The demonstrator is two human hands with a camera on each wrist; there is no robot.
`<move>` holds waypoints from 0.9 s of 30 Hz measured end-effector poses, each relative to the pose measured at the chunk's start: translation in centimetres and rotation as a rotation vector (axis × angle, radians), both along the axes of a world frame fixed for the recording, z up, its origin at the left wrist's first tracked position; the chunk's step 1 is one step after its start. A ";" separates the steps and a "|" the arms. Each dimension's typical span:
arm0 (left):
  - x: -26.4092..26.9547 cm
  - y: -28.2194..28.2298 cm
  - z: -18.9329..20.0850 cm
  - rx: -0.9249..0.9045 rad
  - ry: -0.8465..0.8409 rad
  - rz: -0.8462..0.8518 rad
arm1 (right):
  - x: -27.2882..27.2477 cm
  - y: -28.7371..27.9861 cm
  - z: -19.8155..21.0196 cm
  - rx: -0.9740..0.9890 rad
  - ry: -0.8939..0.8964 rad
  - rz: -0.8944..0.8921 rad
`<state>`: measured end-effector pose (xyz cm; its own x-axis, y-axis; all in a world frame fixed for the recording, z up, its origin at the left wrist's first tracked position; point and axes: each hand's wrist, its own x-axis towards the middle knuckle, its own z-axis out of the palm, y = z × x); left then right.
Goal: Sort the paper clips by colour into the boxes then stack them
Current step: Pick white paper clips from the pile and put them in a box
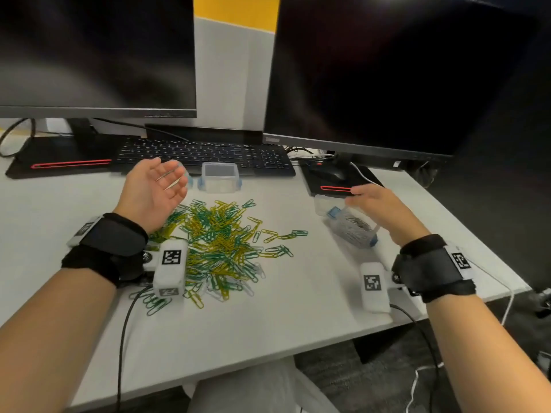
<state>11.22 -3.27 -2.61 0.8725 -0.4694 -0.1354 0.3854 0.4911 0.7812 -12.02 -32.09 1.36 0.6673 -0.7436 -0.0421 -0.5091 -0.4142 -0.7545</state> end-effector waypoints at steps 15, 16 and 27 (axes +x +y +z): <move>0.7 0.6 -0.7 -0.011 0.042 -0.036 | 7.5 5.4 -0.5 -0.352 0.465 0.425; 0.7 0.6 -0.7 -0.010 0.042 -0.043 | 8.0 5.7 -0.4 -0.379 0.482 0.443; -1.4 -0.9 -0.7 0.099 0.003 -0.363 | 4.3 13.4 -0.4 -0.372 0.736 0.897</move>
<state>9.79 -4.16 -3.30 0.6514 -0.7326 -0.1976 0.5226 0.2444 0.8168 -7.72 -18.64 0.95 0.8569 -0.0781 -0.5096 -0.1873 -0.9681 -0.1666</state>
